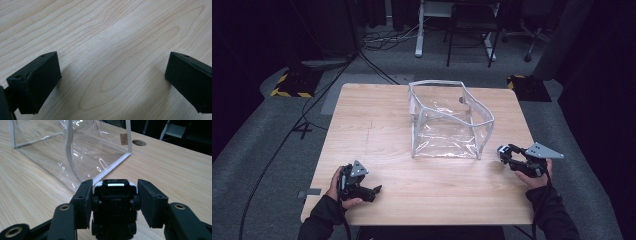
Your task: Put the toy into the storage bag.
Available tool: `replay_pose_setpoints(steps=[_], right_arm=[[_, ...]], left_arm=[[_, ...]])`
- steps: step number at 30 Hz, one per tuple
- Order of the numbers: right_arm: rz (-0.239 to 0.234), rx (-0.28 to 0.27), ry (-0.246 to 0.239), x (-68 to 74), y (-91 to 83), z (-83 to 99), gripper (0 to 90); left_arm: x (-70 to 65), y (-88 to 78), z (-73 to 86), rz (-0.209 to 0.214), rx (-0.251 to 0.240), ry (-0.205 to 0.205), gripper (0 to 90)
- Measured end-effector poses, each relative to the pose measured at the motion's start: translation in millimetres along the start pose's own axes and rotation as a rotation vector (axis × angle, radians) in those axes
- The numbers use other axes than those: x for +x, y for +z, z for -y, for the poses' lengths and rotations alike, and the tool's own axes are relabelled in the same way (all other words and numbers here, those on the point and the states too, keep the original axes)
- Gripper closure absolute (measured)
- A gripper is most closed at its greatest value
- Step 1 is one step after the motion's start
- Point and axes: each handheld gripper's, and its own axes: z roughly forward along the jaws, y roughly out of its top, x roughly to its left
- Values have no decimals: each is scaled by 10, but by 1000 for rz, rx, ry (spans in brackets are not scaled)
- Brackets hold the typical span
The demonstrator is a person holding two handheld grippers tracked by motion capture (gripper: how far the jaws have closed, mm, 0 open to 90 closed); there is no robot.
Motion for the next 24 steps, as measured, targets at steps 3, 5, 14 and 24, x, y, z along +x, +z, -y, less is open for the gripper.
replay_pose_setpoints(steps=[3,5,14,24], right_arm=[[-3,-5,-1,12,-4,-42,483],[3,-7,0,9,-17,-76,483],[35,-29,10,-64,-108,-259,483],[48,-56,28,-176,-151,-441,484]], left_arm=[[-2,2,1,-3,-2,1,6],[0,1,0,-1,-1,0,5],[-4,4,2,-2,-5,-6,5],[-4,2,1,-3,-2,-5,5]])
